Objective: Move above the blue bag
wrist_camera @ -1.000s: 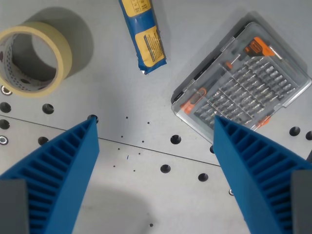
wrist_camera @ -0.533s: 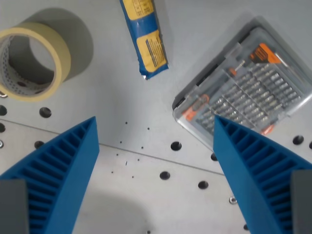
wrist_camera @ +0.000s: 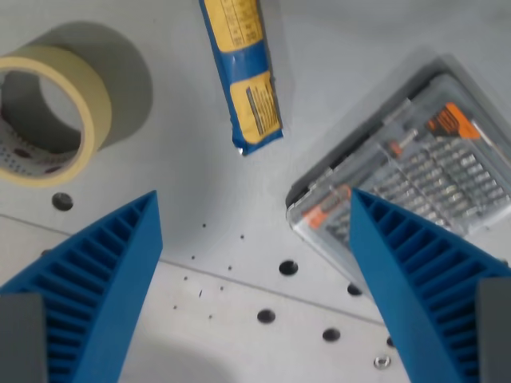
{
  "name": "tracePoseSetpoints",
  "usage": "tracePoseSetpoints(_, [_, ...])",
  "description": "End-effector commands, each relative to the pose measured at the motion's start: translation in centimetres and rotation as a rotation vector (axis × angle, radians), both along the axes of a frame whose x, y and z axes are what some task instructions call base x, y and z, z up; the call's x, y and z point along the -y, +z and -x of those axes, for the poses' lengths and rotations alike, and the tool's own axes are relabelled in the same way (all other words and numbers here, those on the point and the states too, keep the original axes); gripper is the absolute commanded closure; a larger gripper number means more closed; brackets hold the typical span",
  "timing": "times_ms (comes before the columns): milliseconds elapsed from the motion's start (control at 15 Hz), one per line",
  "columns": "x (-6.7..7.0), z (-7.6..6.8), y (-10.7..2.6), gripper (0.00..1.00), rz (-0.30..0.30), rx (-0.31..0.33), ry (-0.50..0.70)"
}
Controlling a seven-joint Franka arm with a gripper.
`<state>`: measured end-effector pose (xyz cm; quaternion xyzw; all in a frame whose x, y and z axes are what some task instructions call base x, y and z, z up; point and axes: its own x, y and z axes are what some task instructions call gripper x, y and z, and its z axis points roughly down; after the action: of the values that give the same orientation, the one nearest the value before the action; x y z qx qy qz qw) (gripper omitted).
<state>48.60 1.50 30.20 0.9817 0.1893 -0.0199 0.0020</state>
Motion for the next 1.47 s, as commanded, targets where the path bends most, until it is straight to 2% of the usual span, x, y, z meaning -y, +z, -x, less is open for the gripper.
tracePoseSetpoints(67, [-0.3, 0.1, -1.3, 0.00, 0.002, 0.080, 0.111])
tracePoseSetpoints(800, [-1.7, -1.8, -6.8, 0.00, 0.012, 0.058, 0.196])
tracePoseSetpoints(1467, [-2.4, -3.1, -11.8, 0.00, 0.024, 0.042, 0.216])
